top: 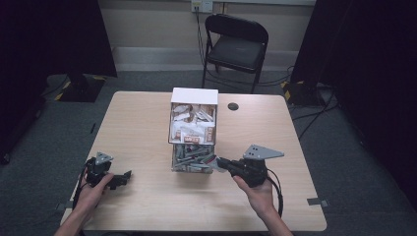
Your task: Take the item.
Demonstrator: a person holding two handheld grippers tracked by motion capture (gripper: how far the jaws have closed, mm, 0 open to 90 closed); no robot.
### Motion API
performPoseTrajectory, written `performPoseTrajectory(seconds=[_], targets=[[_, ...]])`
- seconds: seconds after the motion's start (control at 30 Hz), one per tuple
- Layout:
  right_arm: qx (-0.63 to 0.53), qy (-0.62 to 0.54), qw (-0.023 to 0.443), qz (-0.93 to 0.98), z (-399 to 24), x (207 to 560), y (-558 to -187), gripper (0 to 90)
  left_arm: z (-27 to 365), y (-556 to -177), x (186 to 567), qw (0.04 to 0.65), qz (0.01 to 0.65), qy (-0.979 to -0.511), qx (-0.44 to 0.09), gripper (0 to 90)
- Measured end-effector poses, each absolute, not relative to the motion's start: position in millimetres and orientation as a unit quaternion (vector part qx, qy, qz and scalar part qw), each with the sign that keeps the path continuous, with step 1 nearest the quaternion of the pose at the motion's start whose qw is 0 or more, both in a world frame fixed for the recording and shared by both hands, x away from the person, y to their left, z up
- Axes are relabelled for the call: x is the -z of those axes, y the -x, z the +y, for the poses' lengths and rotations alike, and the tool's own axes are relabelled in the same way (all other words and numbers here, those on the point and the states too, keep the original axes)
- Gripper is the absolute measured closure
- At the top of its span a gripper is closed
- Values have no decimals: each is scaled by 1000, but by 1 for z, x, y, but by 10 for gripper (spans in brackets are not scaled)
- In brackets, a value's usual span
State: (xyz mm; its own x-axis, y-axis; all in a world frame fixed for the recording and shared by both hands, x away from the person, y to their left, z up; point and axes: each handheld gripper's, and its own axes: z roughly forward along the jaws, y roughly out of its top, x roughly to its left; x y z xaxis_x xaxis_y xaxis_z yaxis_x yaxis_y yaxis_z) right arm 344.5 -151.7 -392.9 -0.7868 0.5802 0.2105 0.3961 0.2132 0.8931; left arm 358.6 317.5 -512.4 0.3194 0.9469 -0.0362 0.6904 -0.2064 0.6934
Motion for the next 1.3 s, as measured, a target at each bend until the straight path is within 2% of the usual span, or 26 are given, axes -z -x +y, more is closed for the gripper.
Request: performPoseTrajectory(seconds=[1.3], targets=[[-533, -361, 109, 758, -187, 395, -373, 900, 318, -359, 512, 314, 546, -749, -204, 0]])
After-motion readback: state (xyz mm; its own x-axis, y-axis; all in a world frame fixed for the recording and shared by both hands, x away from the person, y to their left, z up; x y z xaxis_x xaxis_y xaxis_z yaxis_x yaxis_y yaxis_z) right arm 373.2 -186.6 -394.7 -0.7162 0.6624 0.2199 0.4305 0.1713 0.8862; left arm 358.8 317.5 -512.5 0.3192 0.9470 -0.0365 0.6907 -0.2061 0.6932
